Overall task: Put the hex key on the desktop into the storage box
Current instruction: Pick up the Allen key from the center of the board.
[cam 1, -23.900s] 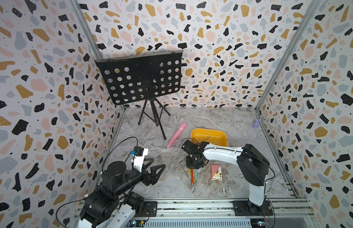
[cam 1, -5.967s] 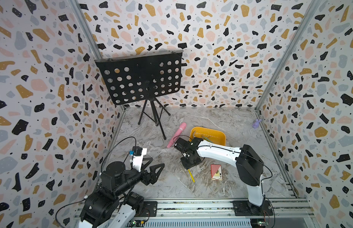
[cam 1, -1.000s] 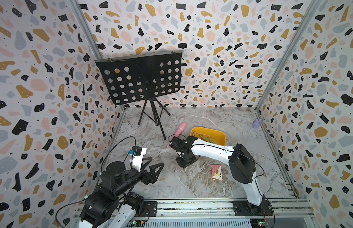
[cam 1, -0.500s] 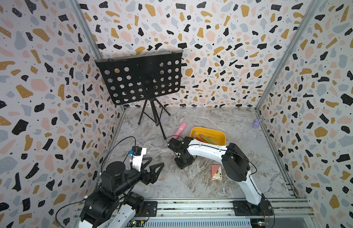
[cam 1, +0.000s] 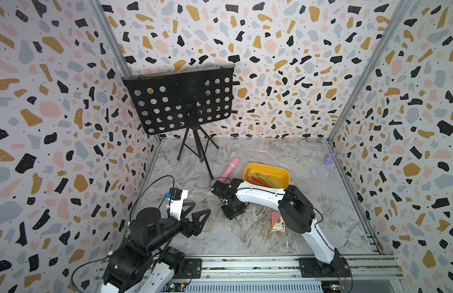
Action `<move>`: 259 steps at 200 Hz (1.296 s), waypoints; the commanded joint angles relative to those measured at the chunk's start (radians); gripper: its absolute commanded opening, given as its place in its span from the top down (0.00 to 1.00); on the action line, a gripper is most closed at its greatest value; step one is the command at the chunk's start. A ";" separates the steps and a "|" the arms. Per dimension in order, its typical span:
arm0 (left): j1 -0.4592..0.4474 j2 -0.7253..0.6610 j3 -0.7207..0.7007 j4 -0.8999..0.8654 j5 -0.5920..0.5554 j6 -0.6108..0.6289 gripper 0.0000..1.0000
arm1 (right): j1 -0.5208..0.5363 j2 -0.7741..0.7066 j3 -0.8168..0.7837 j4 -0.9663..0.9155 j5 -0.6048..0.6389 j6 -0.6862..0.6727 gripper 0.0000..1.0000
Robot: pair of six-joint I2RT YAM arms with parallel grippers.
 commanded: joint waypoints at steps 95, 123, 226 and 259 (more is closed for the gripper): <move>0.004 -0.008 -0.011 0.040 0.003 -0.004 0.14 | 0.002 0.073 0.019 -0.035 0.029 0.026 0.78; 0.005 -0.008 -0.012 0.039 0.001 -0.004 0.14 | 0.001 0.079 0.022 -0.035 0.033 0.028 0.85; 0.006 -0.004 -0.012 0.039 0.002 -0.004 0.14 | 0.001 0.062 0.025 -0.027 0.058 0.037 1.00; 0.006 -0.004 -0.012 0.039 0.002 -0.004 0.14 | 0.000 0.006 0.026 -0.022 0.055 0.032 1.00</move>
